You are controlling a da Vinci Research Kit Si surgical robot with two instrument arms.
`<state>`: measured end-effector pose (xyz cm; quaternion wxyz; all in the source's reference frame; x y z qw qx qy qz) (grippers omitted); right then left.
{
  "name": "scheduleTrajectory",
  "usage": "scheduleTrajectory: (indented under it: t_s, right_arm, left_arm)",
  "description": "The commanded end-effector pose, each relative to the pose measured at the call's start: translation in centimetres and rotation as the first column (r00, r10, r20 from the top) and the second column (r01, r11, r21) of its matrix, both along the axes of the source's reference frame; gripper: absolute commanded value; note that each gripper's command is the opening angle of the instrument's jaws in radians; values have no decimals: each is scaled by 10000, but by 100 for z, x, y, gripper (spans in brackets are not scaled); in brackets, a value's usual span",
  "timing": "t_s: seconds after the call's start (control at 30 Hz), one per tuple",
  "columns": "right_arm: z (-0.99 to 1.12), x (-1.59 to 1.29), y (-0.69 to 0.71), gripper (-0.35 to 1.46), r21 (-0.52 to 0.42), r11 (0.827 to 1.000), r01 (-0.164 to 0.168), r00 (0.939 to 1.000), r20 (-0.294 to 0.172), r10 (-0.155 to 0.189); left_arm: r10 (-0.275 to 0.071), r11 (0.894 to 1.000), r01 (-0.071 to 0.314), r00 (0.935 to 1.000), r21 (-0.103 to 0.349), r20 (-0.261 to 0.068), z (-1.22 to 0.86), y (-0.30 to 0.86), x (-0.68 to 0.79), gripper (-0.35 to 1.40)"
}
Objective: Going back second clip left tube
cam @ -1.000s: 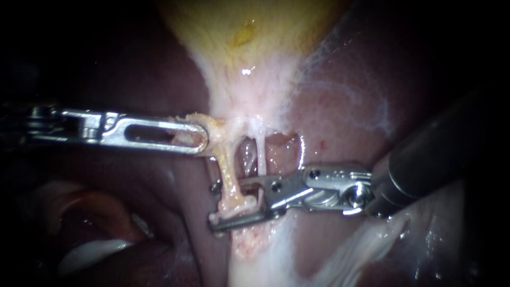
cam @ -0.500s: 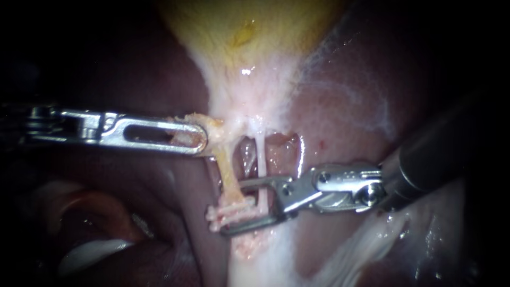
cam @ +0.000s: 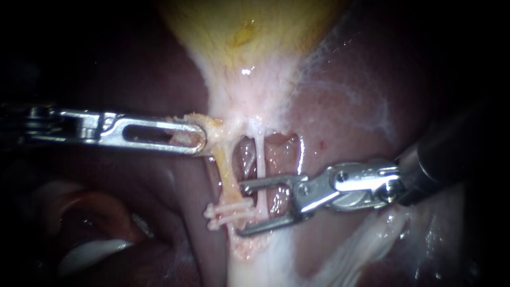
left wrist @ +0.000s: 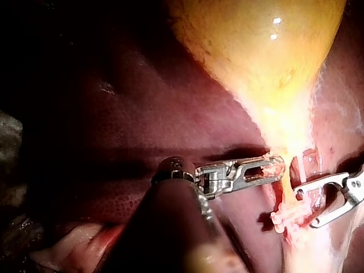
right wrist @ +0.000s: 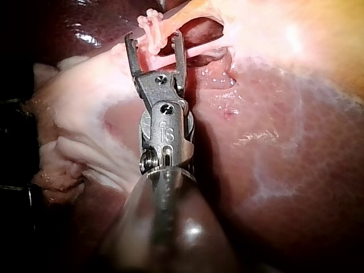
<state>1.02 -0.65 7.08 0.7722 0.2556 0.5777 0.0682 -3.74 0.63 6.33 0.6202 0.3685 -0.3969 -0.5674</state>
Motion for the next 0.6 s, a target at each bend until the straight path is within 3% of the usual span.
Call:
scheduleTrajectory:
  t_s: [0.03,0.4,0.6]
  right_arm:
    - [-2,-3,1,50,-28,10000,-41,10000,17,41]
    - [-41,-78,40,50,-674,9971,-353,9993,64,358]
    - [-56,-103,58,50,-848,9949,-545,9982,183,563]
  left_arm:
    - [2,10000,-2,10000,1,7,0,0,0,-35]
    - [2,10000,-2,10000,1,6,0,0,0,-35]
    - [2,10000,-2,10000,0,7,0,0,0,-35]
